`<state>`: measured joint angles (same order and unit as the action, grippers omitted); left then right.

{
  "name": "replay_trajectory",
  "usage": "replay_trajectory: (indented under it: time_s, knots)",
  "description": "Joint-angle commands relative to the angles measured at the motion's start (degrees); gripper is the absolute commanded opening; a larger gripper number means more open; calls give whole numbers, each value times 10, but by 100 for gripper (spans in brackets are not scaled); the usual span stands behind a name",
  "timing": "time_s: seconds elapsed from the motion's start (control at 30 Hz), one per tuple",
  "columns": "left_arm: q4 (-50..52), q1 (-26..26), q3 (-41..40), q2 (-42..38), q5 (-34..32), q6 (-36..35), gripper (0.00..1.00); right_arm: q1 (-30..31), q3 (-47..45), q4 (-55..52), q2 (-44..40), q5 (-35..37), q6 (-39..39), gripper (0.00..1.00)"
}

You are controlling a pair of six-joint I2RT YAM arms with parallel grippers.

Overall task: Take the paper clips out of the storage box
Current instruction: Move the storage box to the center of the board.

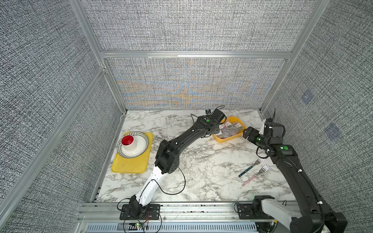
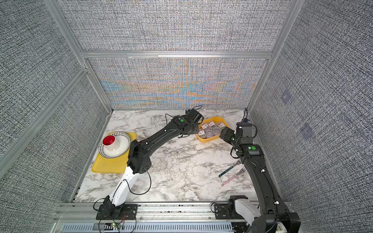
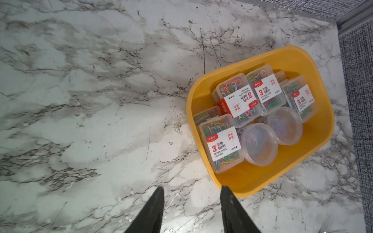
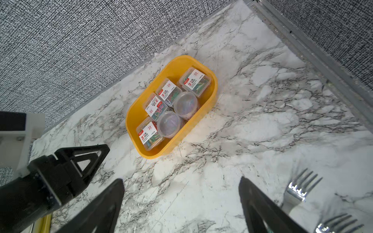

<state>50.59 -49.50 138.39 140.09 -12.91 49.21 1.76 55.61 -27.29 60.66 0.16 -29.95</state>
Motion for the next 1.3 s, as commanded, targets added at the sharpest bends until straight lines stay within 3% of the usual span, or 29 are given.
replay_trajectory:
  time_s: [0.0, 0.17, 0.6, 0.87, 1.07, 1.27]
  knots:
    - [11, 0, 46, 43, 7, 51, 49, -4, -6, 4, 3, -8, 6, 92]
    - [2, 0, 113, 111, -3, 69, 49, -11, -8, 14, 21, -16, 17, 92]
    - [-20, 2, 106, 127, -46, 71, 31, -18, -16, 33, 34, -45, 26, 92]
    - [-25, 4, 113, 139, -34, 77, 30, -18, -17, 33, 31, -48, 25, 91]
    - [-31, 4, 117, 149, -21, 80, 13, -18, -18, 35, 32, -51, 24, 90]
    - [-27, 5, 113, 146, -20, 80, 6, -18, -16, 32, 33, -53, 24, 89]
